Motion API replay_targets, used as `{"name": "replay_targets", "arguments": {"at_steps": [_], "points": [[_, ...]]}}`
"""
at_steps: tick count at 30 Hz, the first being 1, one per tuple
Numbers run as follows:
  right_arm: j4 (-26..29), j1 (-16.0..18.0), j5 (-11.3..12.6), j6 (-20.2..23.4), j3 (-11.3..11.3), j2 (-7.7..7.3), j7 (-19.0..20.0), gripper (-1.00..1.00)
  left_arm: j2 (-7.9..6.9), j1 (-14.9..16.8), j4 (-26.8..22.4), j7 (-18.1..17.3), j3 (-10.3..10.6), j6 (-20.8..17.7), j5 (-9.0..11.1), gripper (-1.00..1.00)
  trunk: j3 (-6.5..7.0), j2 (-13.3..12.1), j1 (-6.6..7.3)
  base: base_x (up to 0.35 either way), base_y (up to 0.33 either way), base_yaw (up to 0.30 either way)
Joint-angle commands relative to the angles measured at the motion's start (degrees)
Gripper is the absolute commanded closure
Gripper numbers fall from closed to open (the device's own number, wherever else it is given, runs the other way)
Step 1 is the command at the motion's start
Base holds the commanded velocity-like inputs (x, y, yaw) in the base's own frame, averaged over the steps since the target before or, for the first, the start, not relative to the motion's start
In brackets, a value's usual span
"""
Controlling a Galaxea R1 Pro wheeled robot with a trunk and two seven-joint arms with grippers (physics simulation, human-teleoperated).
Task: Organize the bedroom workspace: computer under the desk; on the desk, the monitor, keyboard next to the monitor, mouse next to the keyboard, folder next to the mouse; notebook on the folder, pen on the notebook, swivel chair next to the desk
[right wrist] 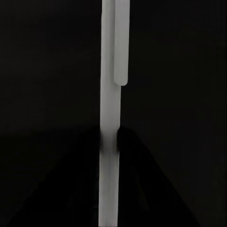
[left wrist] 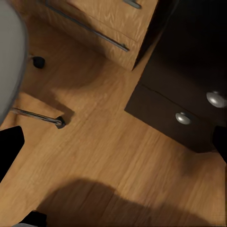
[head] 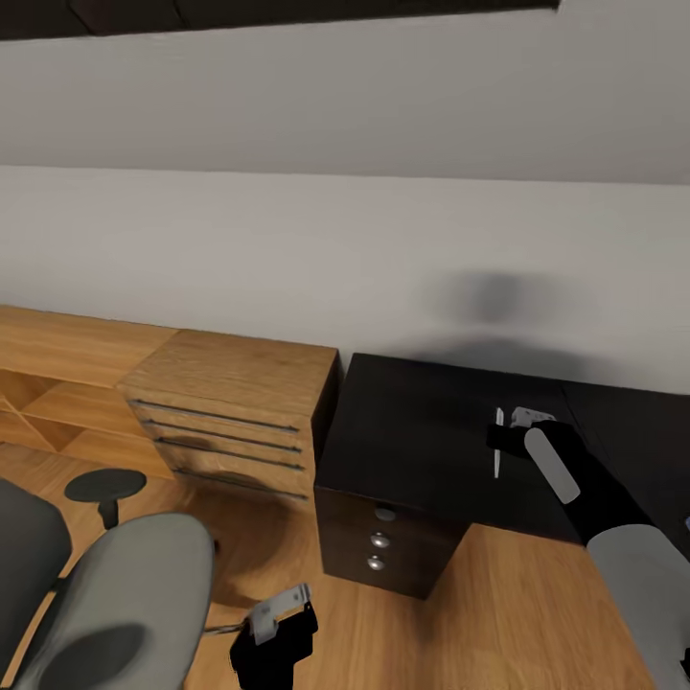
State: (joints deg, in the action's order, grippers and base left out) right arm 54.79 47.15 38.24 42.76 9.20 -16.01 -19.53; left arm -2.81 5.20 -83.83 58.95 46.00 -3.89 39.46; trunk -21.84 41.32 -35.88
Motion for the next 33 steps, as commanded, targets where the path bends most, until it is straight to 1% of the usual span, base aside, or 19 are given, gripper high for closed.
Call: {"name": "replay_targets", "arguments": {"at_steps": [1, 4, 8, 12, 17, 19, 20, 22, 25, 29, 33], "points": [[0.1, 0.1, 0.7, 0.0, 0.2, -0.07, -0.5, 1.0, -0.04, 0.1, -0.1, 0.4, 0.3, -0.4, 0.0, -1.0, -0.01, 0.1, -0.02, 0.0, 0.0, -0.241], [0.1, 0.1, 0.7, 0.0, 0.2, -0.28, -0.5, 1.0, -0.06, 0.1, -0.1, 0.4, 0.5, -0.4, 0.0, -1.0, 0.17, 0.1, -0.02, 0.0, 0.0, -0.241], [0.0, 0.1, 0.7, 0.0, 0.2, -1.18, -0.5, 1.0, -0.09, 0.1, -0.1, 0.4, 0.6, -0.4, 0.0, -1.0, 0.41, 0.1, -0.02, -0.013, 0.0, -0.242], [0.0, 0.1, 0.7, 0.0, -0.8, -1.55, -0.5, 1.0, -0.09, 0.1, -0.1, 0.4, 0.6, -0.4, 0.1, -1.0, 0.66, 0.1, -0.02, -0.211, 0.0, -0.243], [-0.4, 0.0, 0.7, 0.1, -1.3, -1.78, -0.5, 1.0, -0.09, 0.1, -0.1, 0.4, 0.6, -0.4, 0.1, -1.0, 0.95, 0.1, -0.02, -0.139, 0.0, -0.246], [-0.4, 0.0, 0.7, 0.1, -1.7, -2.46, -0.5, 1.0, -0.09, 0.1, -0.1, 0.4, 0.6, -0.4, 0.1, -1.0, 1.06, 0.1, -0.02, -0.024, 0.0, -0.249], [-0.5, 0.0, 0.6, 0.2, -2.6, -3.16, -0.5, 1.0, -0.09, 0.1, -0.1, 0.4, 0.6, -0.4, 0.2, -1.0, 1.11, 0.1, -0.02, -0.005, 0.0, -0.252], [-0.6, 0.0, 0.6, 0.1, -2.9, -3.36, -0.5, 1.0, -0.09, 0.1, -0.1, 0.4, 0.6, -0.4, 0.2, -1.0, 1.22, 0.1, -0.02, -0.003, 0.0, -0.254], [-1.1, 0.0, 0.6, 0.0, -3.1, -4.21, -0.5, 1.0, -0.09, 0.1, -0.1, 0.4, 0.6, -0.5, 0.2, -1.0, 1.37, 0.1, -0.02, -0.001, 0.0, -0.256], [-1.3, 0.0, 0.6, -0.1, -3.2, -4.58, -0.5, 1.0, -0.07, 0.1, -0.1, 0.4, 0.6, -0.5, 0.2, -1.0, 1.55, 0.1, -0.02, 0.0, 0.0, -0.262], [-2.8, 0.0, 0.6, -0.2, -3.5, -4.6, -0.4, 1.0, -0.09, 0.1, -0.1, 0.4, 0.6, -0.5, 0.2, -1.0, 1.71, 0.1, -0.02, 0.0, 0.0, -0.27]]}}
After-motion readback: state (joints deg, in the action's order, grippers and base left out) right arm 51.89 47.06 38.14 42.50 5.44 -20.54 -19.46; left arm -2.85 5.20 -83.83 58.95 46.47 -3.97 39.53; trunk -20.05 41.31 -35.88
